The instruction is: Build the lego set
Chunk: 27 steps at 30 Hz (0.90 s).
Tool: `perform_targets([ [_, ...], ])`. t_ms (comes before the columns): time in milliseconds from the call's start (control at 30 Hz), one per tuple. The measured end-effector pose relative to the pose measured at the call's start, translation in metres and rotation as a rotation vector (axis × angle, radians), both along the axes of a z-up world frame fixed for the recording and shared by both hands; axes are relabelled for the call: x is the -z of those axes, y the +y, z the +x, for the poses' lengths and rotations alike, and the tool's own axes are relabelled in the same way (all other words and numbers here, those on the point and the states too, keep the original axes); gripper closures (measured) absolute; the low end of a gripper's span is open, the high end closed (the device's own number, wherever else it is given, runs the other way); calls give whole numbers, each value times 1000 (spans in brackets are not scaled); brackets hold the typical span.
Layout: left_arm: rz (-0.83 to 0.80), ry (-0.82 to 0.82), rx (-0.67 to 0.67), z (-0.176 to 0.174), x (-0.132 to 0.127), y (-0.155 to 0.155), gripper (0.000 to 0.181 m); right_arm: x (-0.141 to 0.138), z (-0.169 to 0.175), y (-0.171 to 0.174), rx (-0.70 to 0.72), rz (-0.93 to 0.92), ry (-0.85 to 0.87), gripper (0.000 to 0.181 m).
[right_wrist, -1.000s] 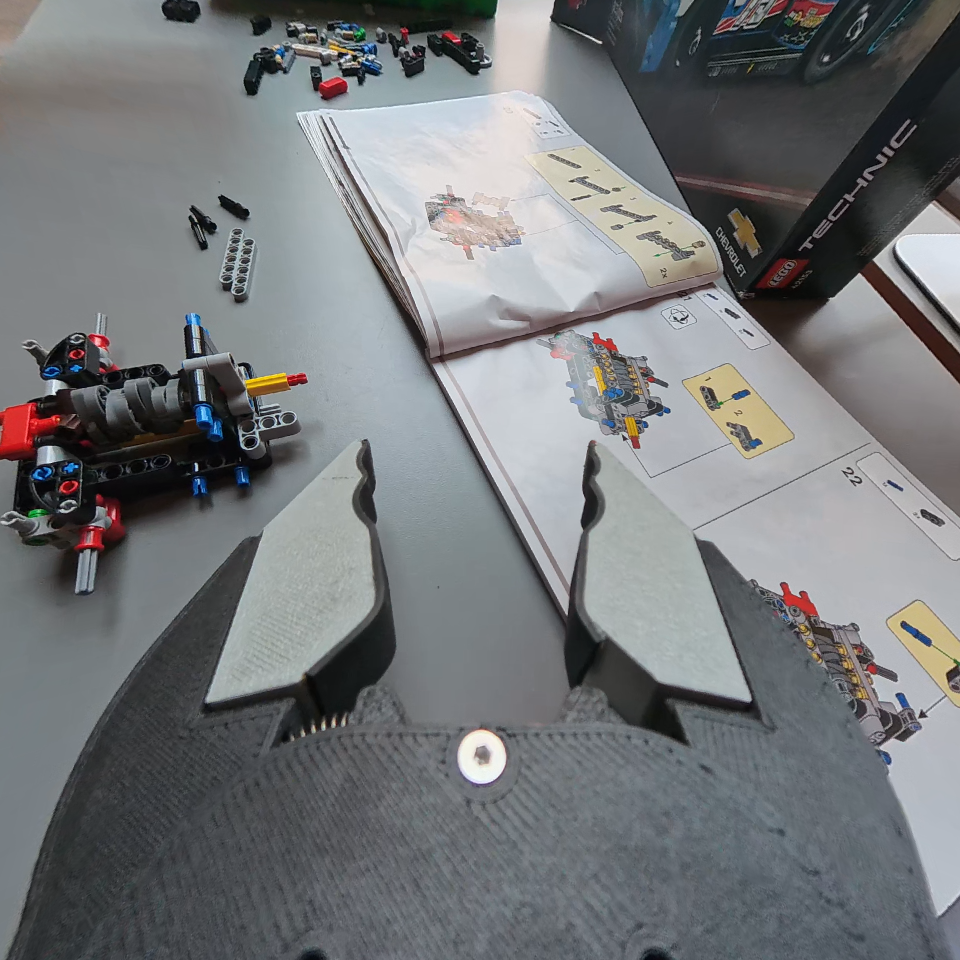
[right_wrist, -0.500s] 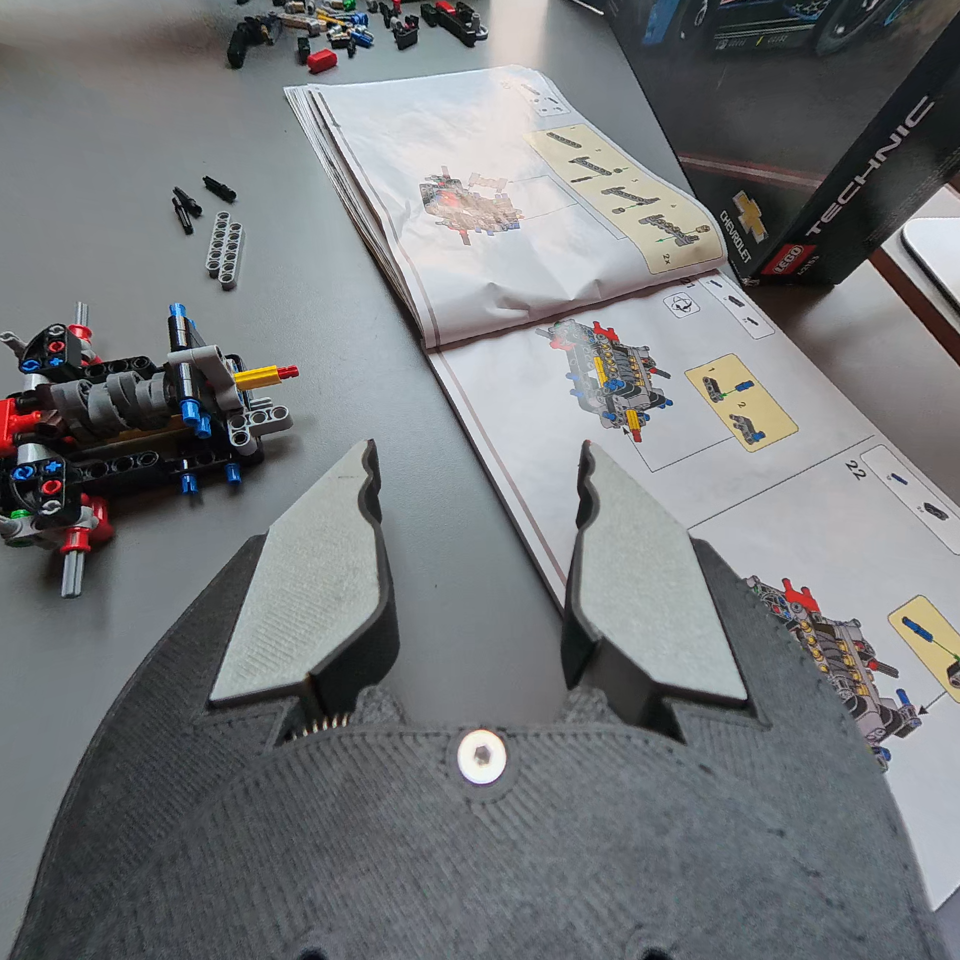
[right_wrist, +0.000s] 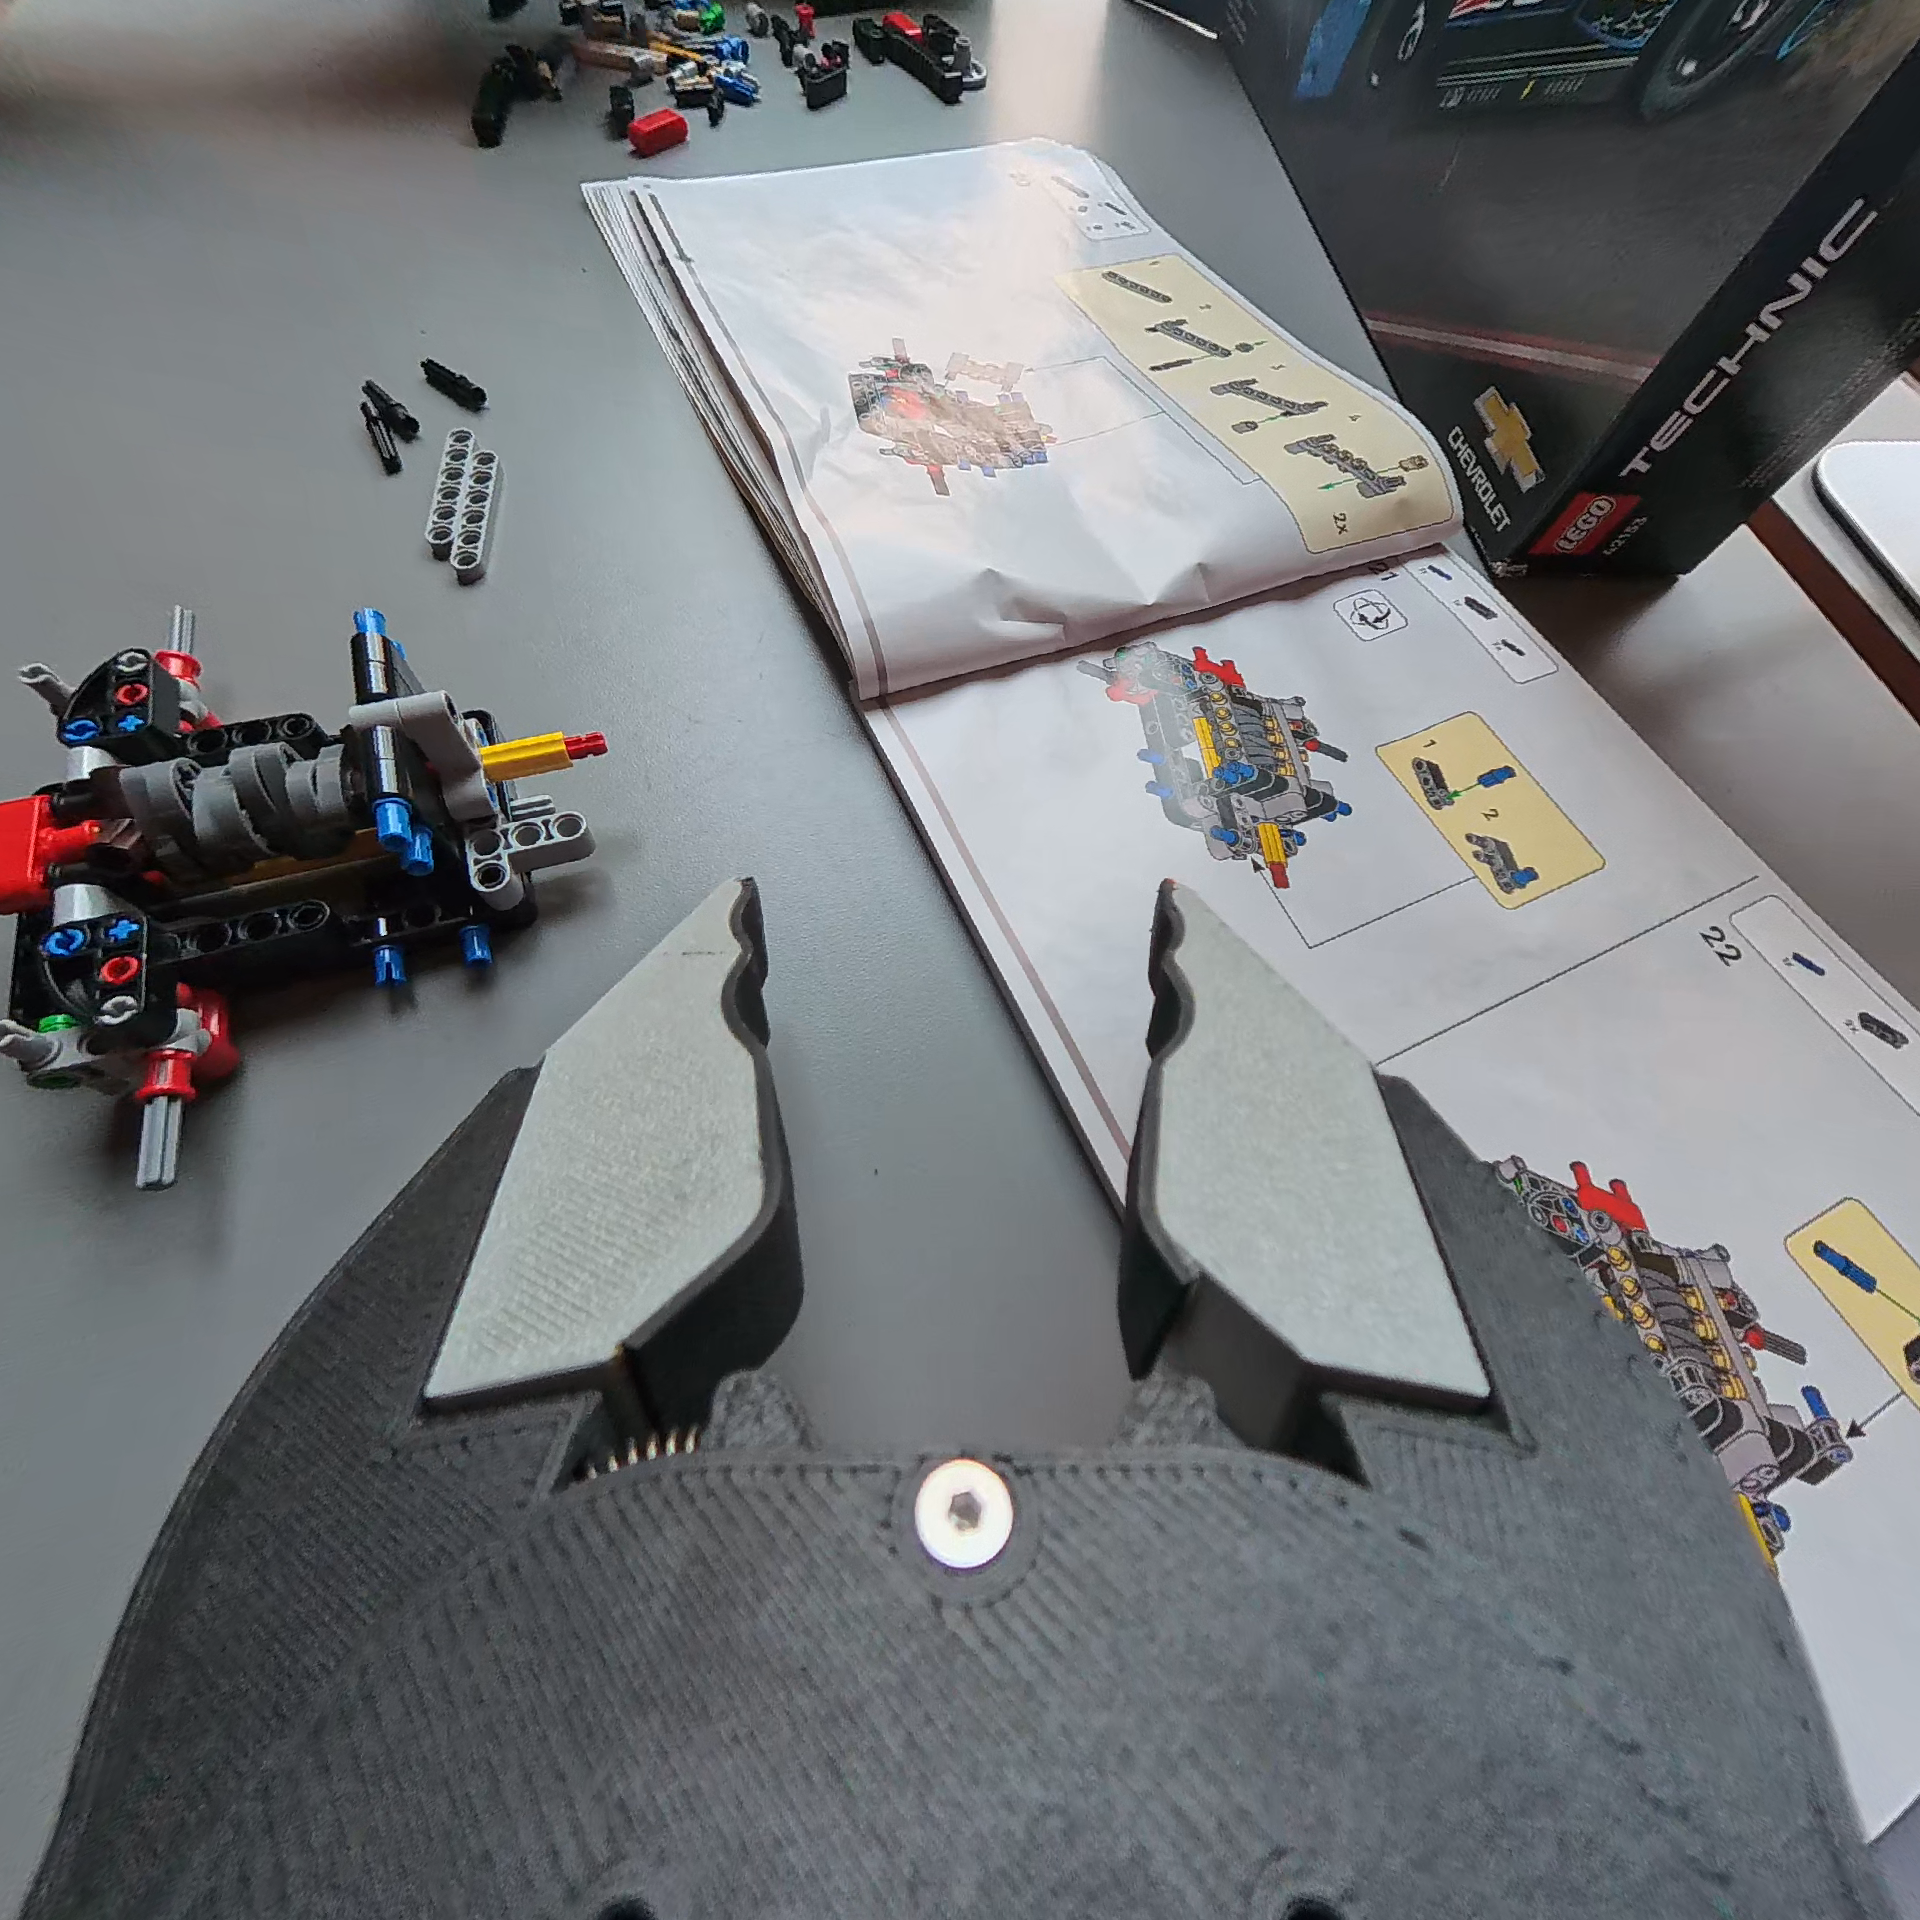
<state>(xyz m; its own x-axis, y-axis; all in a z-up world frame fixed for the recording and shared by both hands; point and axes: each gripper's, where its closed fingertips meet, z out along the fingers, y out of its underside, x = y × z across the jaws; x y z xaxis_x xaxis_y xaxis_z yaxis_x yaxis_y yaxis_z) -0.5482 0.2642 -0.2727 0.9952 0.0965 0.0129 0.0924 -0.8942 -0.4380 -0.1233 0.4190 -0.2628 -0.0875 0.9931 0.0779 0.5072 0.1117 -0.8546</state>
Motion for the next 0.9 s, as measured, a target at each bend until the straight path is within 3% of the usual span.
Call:
perform_targets([
  [167,25,27,-47,-10,-19,-19,181,0,0,0,-1,-3,-3,110],
  [467,-31,35,-68,-14,-14,-52,181,1,0,0,2,4,-8,111],
  [900,-25,9,-62,-10,-12,-53,181,2,0,1,4,4,-11,111],
])
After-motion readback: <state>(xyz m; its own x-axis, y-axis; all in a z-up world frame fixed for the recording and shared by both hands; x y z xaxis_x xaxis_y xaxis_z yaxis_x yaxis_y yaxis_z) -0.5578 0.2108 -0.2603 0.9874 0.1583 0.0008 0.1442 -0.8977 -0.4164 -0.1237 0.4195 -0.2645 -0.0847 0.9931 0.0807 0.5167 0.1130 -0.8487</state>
